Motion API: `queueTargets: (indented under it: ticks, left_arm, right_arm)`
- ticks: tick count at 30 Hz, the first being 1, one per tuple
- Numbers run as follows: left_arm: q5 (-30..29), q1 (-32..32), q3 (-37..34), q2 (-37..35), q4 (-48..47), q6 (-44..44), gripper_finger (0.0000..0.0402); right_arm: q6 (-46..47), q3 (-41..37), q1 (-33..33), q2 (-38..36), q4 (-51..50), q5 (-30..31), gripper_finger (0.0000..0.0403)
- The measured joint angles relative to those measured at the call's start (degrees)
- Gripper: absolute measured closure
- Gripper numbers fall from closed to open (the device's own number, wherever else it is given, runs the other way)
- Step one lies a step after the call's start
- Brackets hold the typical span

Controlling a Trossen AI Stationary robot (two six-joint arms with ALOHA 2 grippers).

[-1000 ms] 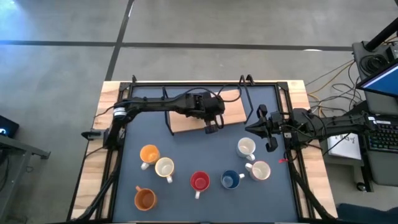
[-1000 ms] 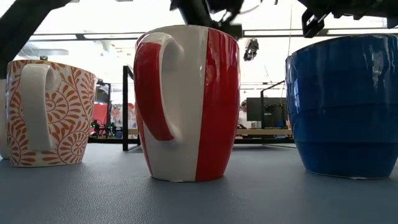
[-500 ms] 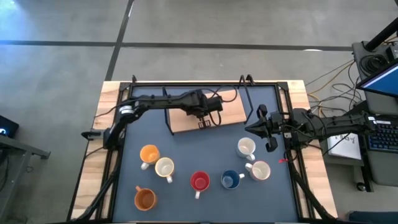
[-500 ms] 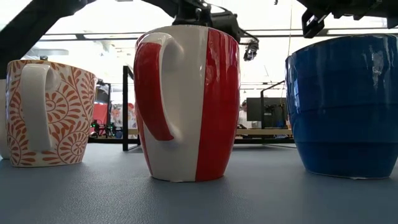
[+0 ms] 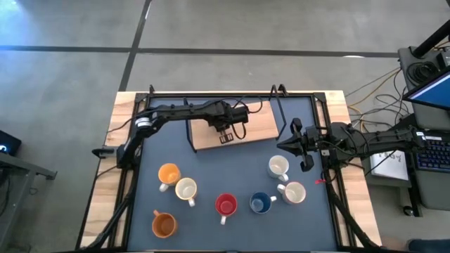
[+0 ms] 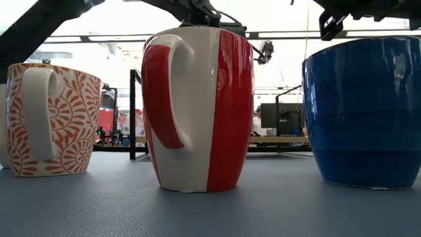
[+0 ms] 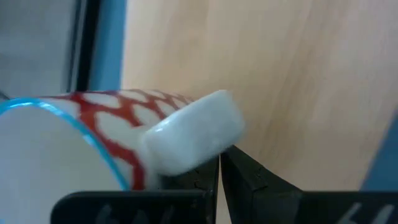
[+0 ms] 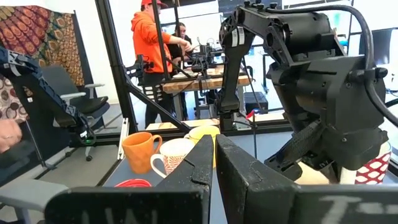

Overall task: Place coffee mugs
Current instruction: Put the red patterned mug on the shelf

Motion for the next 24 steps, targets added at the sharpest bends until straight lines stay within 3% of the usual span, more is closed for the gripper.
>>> queueTargets:
  ticks: [4, 11, 16, 24]
  left_arm:
    - [5.9, -1.1, 0.3, 0.0, 6.6, 1.8, 0.0402]
    - [4.5, -0.2, 0.4, -0.1, 16.3, 7.7, 0.0402]
    - [-0.2, 2.8, 0.4, -0.2, 15.5, 8.6, 0.0401]
    - [-0.3, 6.8, 0.1, -0.2, 11.8, 7.4, 0.0401]
  right_arm:
    - [0.0, 0.0, 0.0, 0.0, 0.0, 0.0, 0.0394]
    - [0.6, 0.0, 0.0, 0.0, 0.0, 0.0, 0.0394]
    - [0.6, 0.0, 0.0, 0.0, 0.0, 0.0, 0.0394]
    - [0.5, 0.0, 0.0, 0.0, 0.0, 0.0, 0.0394]
